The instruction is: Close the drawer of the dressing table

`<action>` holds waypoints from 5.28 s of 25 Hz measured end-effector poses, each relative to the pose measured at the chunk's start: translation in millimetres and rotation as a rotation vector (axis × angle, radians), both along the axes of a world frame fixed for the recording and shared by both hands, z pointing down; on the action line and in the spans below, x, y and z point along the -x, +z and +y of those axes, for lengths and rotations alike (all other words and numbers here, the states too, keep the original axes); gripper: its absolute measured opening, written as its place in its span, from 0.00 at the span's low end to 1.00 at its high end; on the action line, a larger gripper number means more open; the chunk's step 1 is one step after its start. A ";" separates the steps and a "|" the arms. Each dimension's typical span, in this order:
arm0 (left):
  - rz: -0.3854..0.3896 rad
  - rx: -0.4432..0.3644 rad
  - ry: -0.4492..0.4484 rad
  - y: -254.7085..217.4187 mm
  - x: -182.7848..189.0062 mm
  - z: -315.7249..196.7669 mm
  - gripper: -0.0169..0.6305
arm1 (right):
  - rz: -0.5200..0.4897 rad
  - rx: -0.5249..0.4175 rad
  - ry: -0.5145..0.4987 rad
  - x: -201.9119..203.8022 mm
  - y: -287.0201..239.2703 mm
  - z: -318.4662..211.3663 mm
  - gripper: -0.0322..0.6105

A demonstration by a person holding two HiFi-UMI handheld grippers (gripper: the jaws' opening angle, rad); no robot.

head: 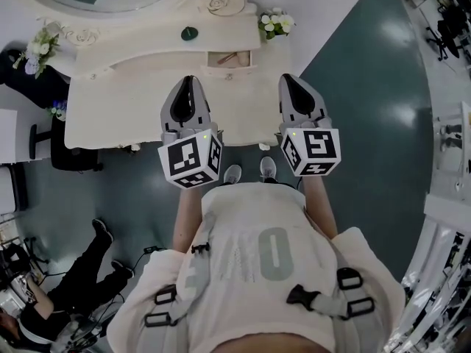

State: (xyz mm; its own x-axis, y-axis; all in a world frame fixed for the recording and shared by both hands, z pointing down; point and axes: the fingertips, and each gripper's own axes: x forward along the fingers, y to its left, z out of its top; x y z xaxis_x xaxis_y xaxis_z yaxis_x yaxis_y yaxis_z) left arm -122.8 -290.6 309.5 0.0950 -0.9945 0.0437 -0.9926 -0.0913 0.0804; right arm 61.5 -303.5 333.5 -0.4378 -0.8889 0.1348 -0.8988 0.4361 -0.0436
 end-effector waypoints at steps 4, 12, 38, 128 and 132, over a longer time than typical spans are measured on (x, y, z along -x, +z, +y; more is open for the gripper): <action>0.002 0.007 0.042 1.9 -8.5 -5.0 0.07 | 0.001 0.010 0.007 -4.5 4.1 -1.5 0.06; 0.049 0.031 0.141 10.7 -26.6 -11.4 0.44 | 0.006 0.042 0.019 -9.0 15.0 2.4 0.06; -0.074 0.402 0.183 176.1 -59.6 -85.3 0.46 | 0.025 0.139 0.097 -31.0 47.0 15.3 0.06; -0.150 0.556 0.188 252.5 -63.7 -160.8 0.18 | 0.059 0.278 0.195 -63.0 98.9 25.6 0.06; -0.152 0.553 0.185 253.0 -62.9 -167.8 0.18 | 0.061 0.281 0.197 -63.8 100.9 22.3 0.06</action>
State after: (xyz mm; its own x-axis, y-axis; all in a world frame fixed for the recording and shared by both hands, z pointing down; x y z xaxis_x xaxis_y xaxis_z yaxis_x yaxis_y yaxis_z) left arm -59.9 -458.4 562.5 0.2170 -0.7878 0.5764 -0.9682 -0.2490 0.0241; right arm 125.3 -281.2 434.5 -0.2454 -0.8797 0.4074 -0.9691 0.2329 -0.0808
